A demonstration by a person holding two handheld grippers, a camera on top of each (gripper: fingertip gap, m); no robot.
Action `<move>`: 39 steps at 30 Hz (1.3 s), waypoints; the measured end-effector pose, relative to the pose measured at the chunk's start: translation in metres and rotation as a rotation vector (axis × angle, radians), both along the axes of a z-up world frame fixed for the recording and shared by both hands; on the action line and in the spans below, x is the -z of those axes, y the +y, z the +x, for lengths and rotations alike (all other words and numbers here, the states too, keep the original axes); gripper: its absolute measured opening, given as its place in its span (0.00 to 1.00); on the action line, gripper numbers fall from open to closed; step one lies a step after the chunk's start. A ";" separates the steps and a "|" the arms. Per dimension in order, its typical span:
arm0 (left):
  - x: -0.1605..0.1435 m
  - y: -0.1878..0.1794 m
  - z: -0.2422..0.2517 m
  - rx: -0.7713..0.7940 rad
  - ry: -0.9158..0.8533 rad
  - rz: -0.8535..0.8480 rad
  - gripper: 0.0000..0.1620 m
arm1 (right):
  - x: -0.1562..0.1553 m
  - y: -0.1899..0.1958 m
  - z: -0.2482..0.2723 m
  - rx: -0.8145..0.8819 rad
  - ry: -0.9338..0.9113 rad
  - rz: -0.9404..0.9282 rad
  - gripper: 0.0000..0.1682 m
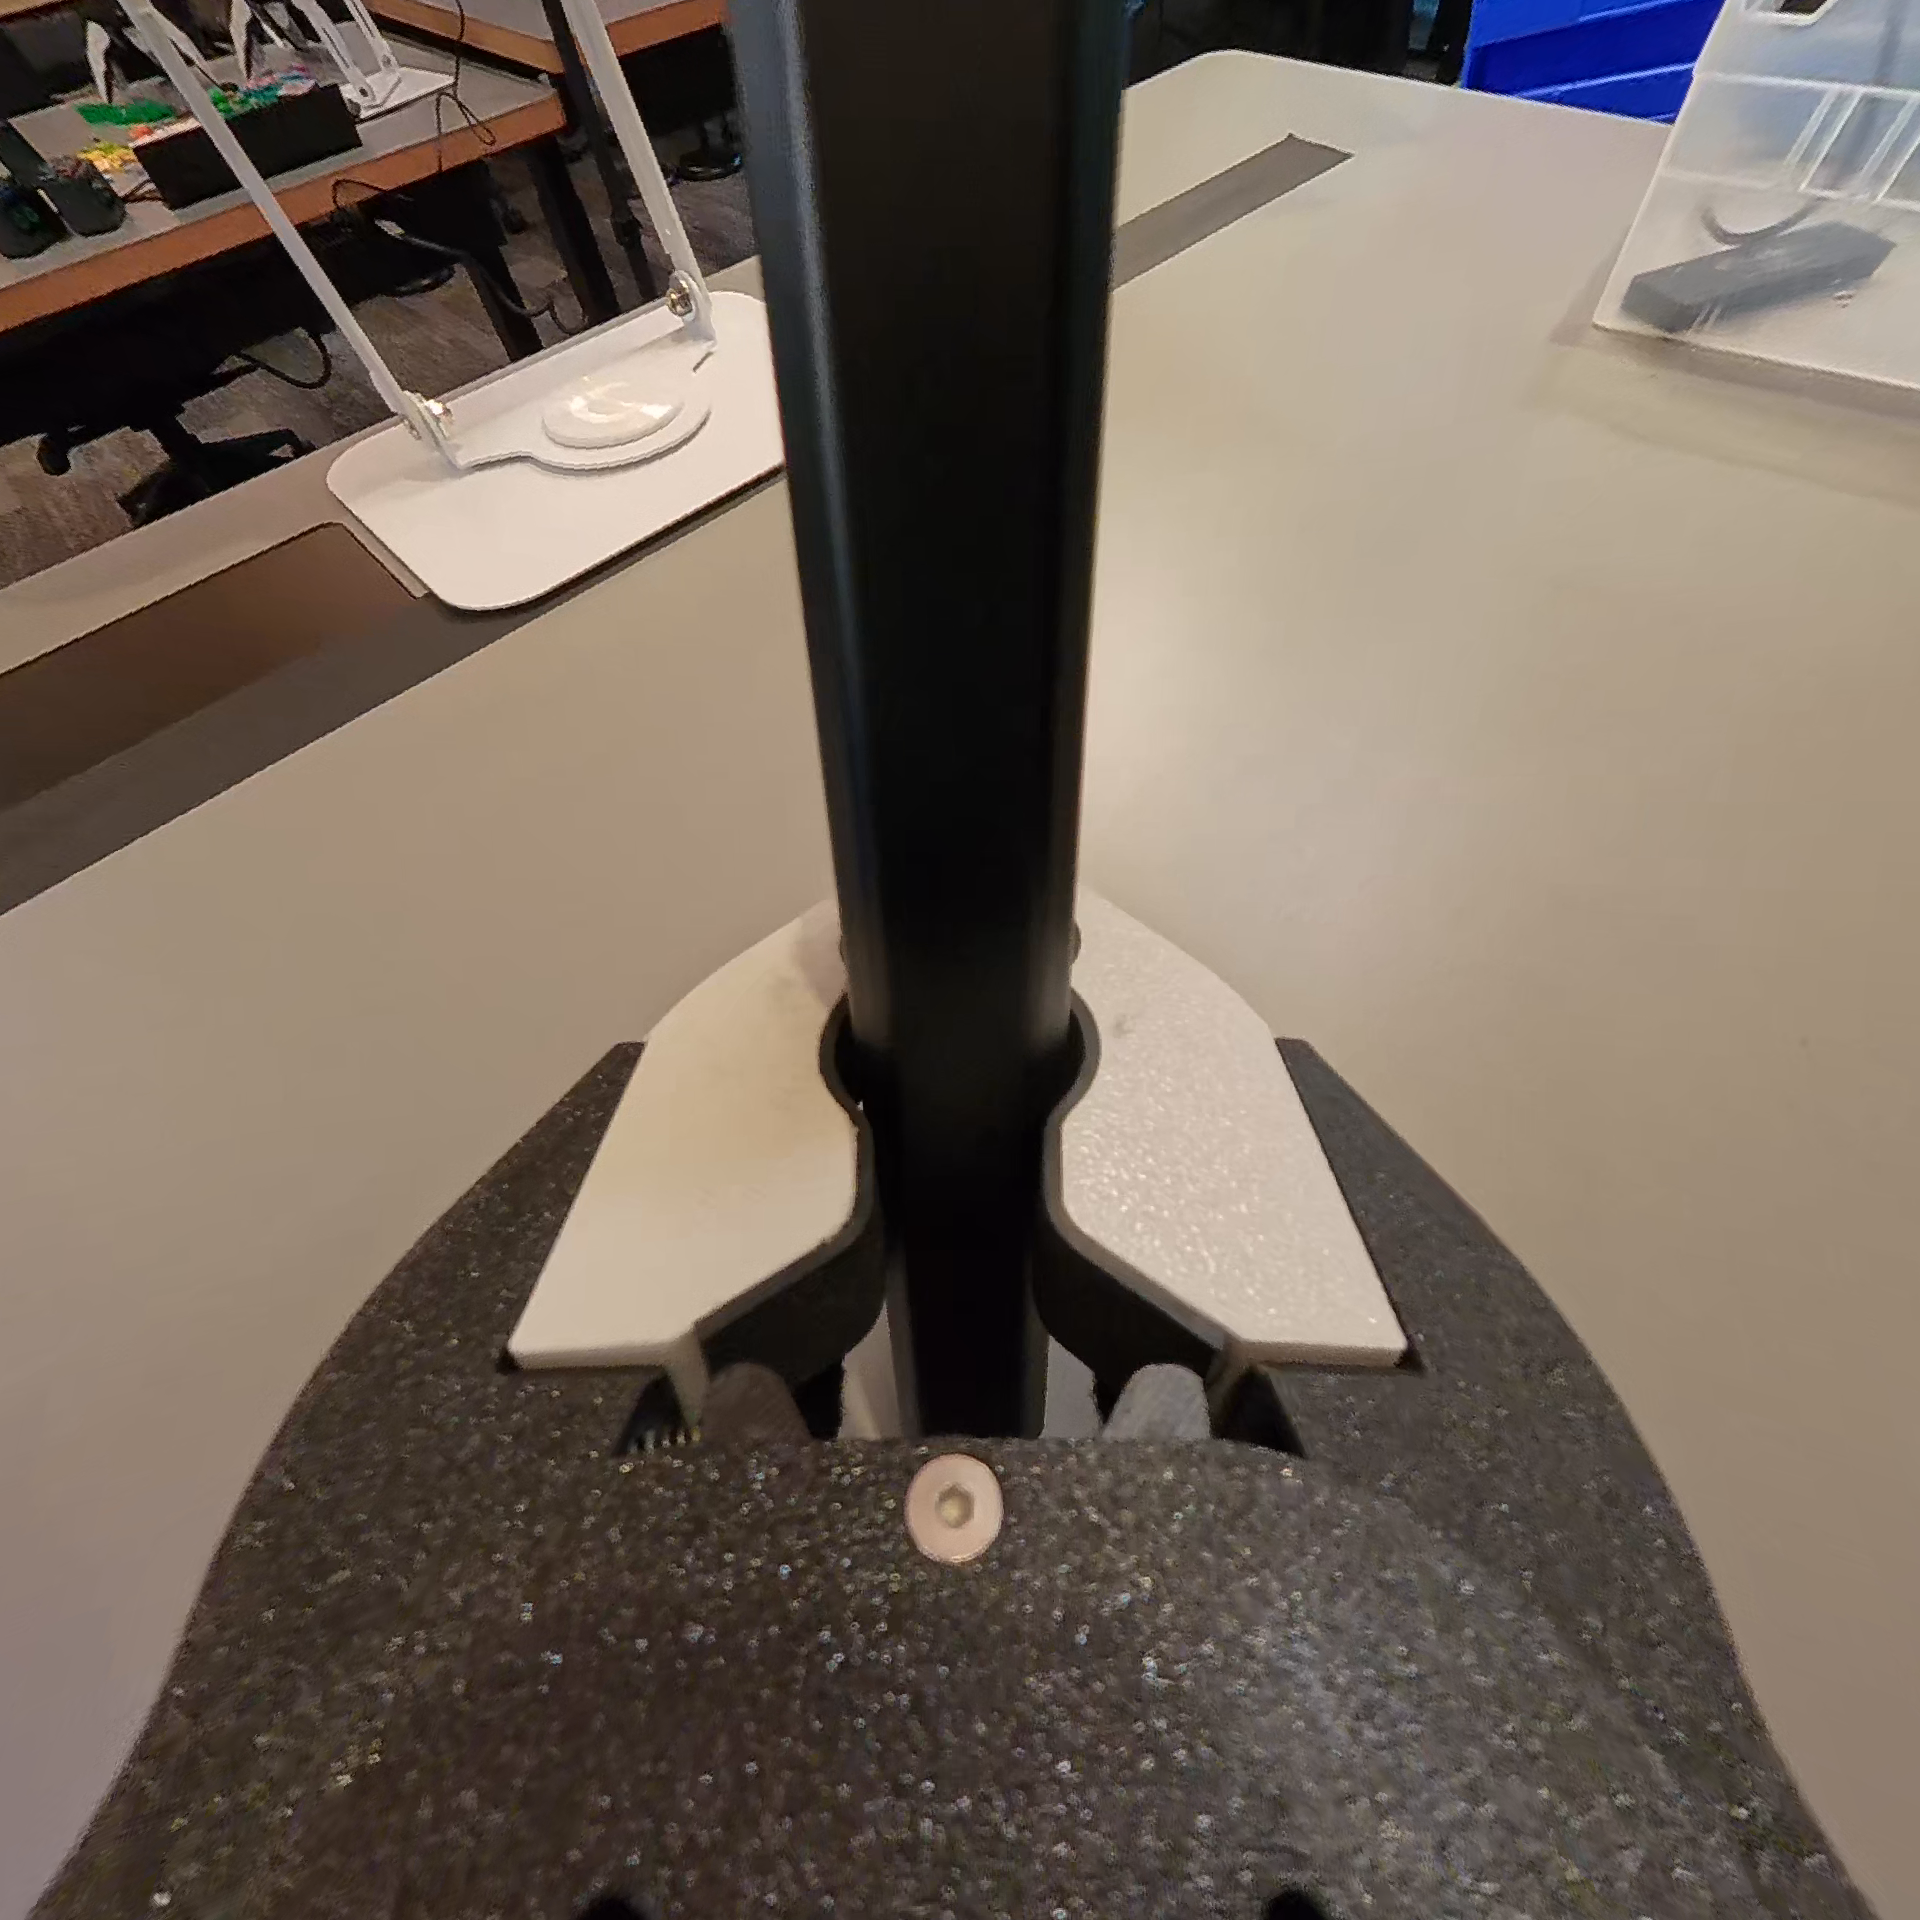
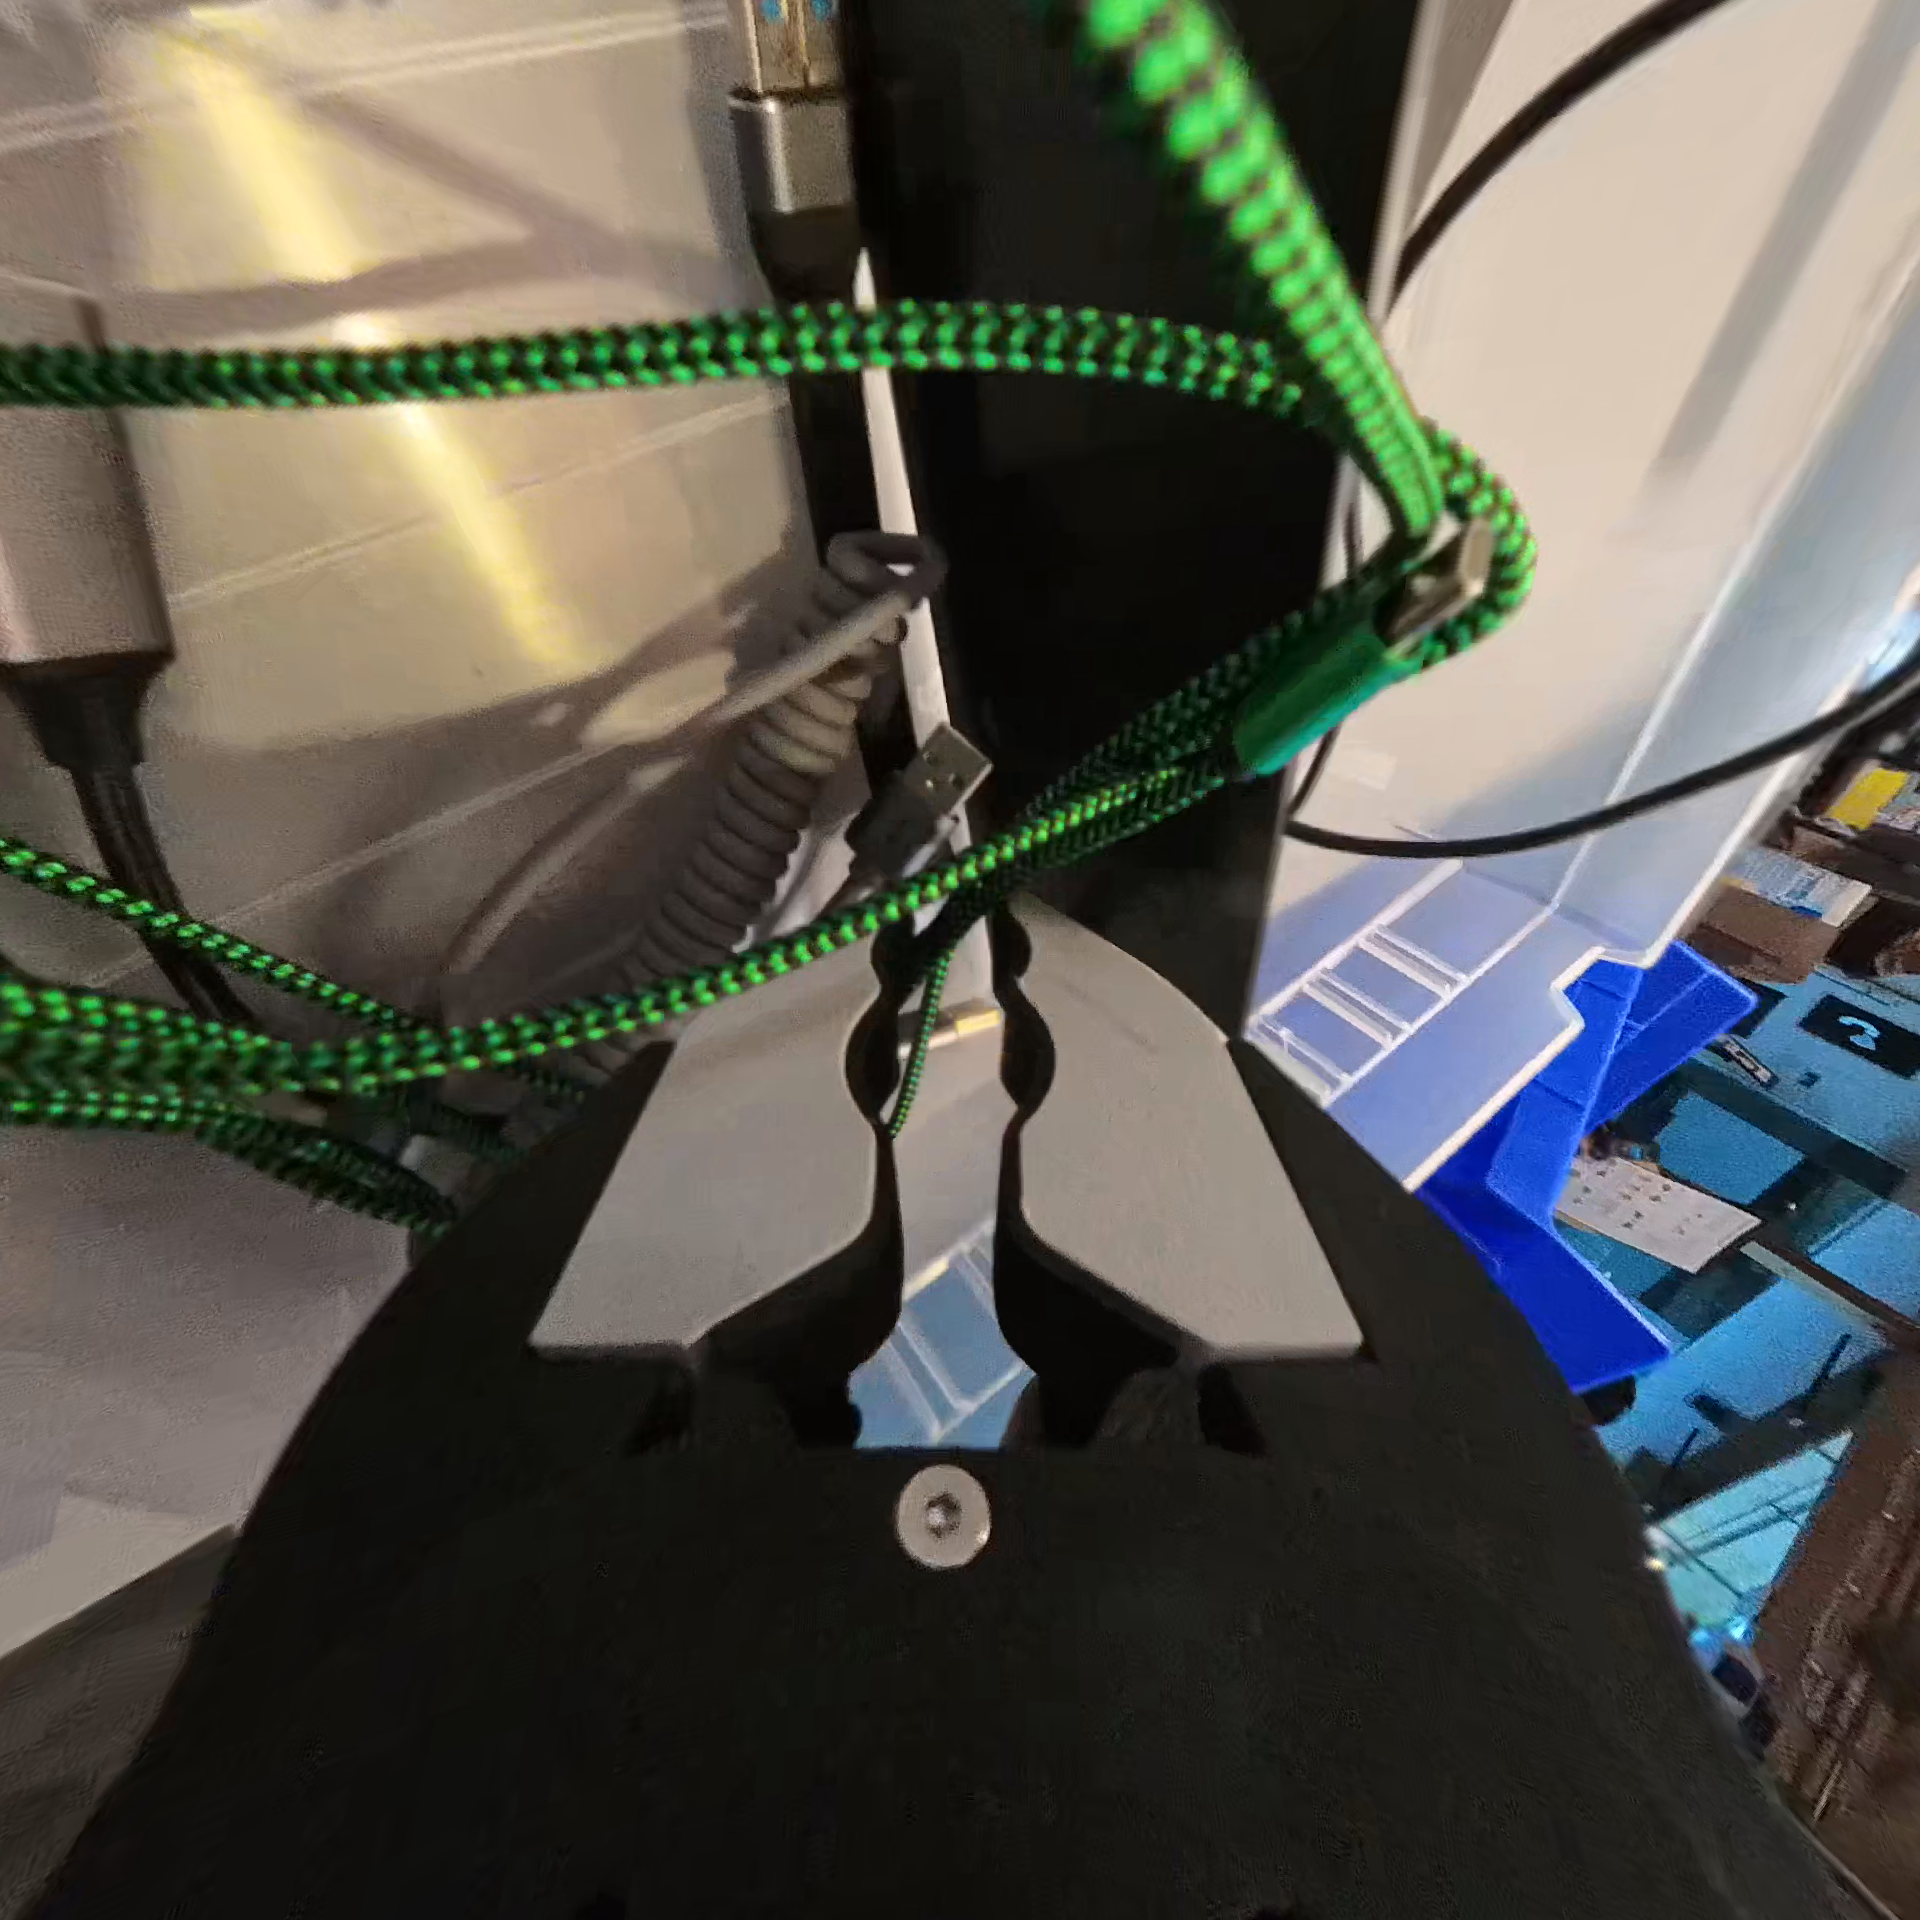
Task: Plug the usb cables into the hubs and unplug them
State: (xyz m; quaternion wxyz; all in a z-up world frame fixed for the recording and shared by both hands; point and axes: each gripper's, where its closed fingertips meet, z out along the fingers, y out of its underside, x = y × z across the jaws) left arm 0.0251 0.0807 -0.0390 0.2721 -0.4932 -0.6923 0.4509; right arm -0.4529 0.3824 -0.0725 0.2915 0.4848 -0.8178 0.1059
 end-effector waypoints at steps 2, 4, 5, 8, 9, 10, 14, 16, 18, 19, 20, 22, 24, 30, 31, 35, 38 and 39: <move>0.000 0.002 -0.001 0.009 -0.003 0.005 0.18 | -0.013 0.002 -0.004 0.039 -0.013 -0.027 0.15; 0.001 0.004 -0.003 0.020 -0.008 0.012 0.18 | -0.024 0.006 -0.012 0.079 -0.011 -0.046 0.19; 0.001 0.006 -0.003 0.025 -0.010 0.016 0.18 | -0.028 0.008 -0.015 0.098 -0.013 -0.056 0.21; 0.002 0.010 -0.006 0.045 -0.016 0.024 0.18 | -0.039 0.014 -0.015 0.135 -0.073 -0.082 0.24; 0.002 0.012 -0.007 0.052 -0.019 0.026 0.18 | -0.042 0.015 -0.013 0.138 -0.096 -0.092 0.25; 0.002 0.014 -0.008 0.058 -0.021 0.027 0.18 | -0.045 0.015 -0.010 0.138 -0.120 -0.102 0.25; 0.003 0.019 -0.012 0.077 -0.027 0.027 0.18 | -0.067 0.014 -0.008 0.142 -0.120 -0.159 0.28; 0.001 0.023 -0.014 0.090 -0.016 0.036 0.18 | -0.087 0.011 -0.011 0.167 -0.109 -0.215 0.28; -0.002 0.028 -0.017 0.107 0.004 0.045 0.18 | -0.110 0.004 -0.004 0.197 -0.134 -0.291 0.27; -0.003 0.031 -0.019 0.120 0.014 0.055 0.18 | -0.120 -0.001 0.006 0.204 -0.168 -0.324 0.26; -0.005 0.036 -0.022 0.140 0.025 0.069 0.18 | -0.128 -0.009 0.021 0.202 -0.216 -0.350 0.25; -0.008 0.049 -0.029 0.199 0.046 0.106 0.18 | -0.137 -0.027 0.061 0.160 -0.302 -0.369 0.24; -0.009 0.067 -0.037 0.286 0.060 0.161 0.18 | -0.137 -0.047 0.110 0.085 -0.379 -0.346 0.24; -0.011 0.130 -0.051 0.577 0.101 0.409 0.18 | -0.124 -0.115 0.275 -0.056 -0.754 -0.214 0.24; -0.012 0.137 -0.051 0.614 0.110 0.450 0.18 | -0.120 -0.124 0.301 -0.068 -0.818 -0.179 0.25; -0.009 0.157 -0.050 0.714 0.110 0.532 0.18 | -0.105 -0.154 0.380 -0.113 -0.994 -0.087 0.34; -0.003 0.169 -0.047 0.778 0.064 0.525 0.18 | -0.100 -0.171 0.409 -0.116 -1.131 -0.066 0.38; -0.001 0.172 -0.047 0.794 0.051 0.523 0.18 | -0.101 -0.173 0.418 -0.119 -1.204 -0.047 0.38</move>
